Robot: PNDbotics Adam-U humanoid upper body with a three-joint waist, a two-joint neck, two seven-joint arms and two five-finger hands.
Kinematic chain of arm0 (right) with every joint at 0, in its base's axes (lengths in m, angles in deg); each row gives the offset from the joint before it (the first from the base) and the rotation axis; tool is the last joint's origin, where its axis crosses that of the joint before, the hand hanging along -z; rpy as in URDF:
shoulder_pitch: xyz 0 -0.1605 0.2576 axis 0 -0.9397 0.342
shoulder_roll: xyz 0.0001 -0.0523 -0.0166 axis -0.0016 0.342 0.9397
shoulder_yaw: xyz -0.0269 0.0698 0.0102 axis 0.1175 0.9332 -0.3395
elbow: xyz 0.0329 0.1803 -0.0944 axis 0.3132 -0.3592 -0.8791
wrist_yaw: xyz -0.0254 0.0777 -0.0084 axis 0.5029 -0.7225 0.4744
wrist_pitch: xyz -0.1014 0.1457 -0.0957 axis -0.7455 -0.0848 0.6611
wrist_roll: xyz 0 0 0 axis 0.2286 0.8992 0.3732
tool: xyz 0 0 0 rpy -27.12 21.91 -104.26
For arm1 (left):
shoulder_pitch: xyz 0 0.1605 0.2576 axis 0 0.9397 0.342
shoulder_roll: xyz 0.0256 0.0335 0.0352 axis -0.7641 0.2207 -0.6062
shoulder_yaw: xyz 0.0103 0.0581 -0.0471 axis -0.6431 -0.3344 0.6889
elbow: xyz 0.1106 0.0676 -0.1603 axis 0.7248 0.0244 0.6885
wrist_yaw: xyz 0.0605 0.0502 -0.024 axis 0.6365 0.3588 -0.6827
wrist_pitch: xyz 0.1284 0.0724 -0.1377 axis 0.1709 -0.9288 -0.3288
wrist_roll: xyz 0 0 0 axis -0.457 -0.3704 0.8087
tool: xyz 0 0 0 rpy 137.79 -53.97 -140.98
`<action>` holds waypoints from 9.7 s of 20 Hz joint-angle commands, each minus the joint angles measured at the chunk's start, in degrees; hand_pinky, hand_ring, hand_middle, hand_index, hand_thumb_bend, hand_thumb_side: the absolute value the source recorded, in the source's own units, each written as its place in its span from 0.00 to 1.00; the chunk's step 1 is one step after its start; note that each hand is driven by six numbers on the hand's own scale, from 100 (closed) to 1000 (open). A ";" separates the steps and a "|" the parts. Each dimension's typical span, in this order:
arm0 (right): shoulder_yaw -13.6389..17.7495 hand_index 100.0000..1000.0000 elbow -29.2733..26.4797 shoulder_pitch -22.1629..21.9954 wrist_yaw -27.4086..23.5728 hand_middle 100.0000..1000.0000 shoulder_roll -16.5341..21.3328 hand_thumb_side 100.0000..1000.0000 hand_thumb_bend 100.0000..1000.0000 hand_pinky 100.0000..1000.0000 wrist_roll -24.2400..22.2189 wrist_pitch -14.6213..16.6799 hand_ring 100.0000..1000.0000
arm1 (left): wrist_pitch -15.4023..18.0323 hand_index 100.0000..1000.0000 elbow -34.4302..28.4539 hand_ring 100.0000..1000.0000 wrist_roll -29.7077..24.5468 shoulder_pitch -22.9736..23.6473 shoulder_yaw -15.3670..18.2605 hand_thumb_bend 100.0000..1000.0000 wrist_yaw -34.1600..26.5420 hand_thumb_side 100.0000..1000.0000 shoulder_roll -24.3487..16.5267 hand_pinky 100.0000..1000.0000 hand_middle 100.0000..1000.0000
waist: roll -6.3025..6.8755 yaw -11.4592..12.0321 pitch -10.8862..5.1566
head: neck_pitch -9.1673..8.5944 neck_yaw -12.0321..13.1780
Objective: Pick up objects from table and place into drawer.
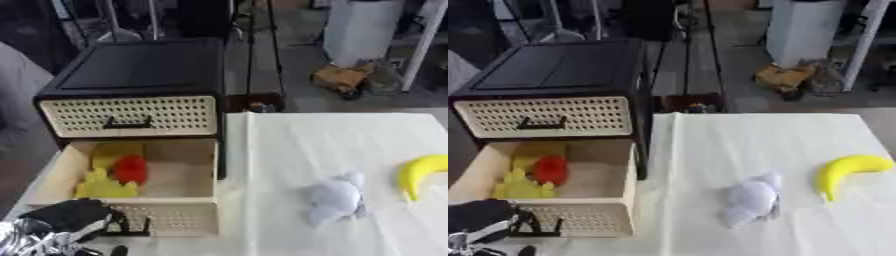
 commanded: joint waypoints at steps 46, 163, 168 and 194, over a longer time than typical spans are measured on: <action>0.36 0.72 -0.88 -0.50 0.05 0.58 1.62 0.94 0.00 0.68 0.49 0.13 0.70 | 3.55 0.87 -10.25 0.00 7.42 -1.73 16.73 0.00 -15.30 0.47 -1.56 0.00 0.00 | -0.80 1.02 -1.69 | 0.26 -1.99; -29.87 0.57 25.36 14.98 2.78 0.41 16.35 0.27 0.18 0.70 -90.10 -33.82 0.72 | 22.51 0.88 -10.25 0.51 70.38 0.16 19.65 0.00 -49.92 0.96 11.54 0.48 0.64 | -3.75 5.88 0.73 | 0.26 -7.39; -29.62 0.53 24.39 14.81 1.98 0.37 16.30 0.26 0.13 0.68 -87.55 -35.11 0.70 | 22.45 0.88 -10.25 0.51 70.38 0.33 19.70 0.00 -49.94 0.97 11.61 0.47 0.64 | -3.78 5.76 0.67 | 0.33 -7.23; -27.02 0.44 2.40 20.71 -7.17 0.29 15.13 0.31 0.12 0.66 -81.62 -41.27 0.63 | 22.78 0.88 -10.25 0.51 71.32 0.47 20.07 0.00 -50.59 0.95 11.58 0.46 0.64 | -3.61 5.29 -0.82 | 0.57 -7.58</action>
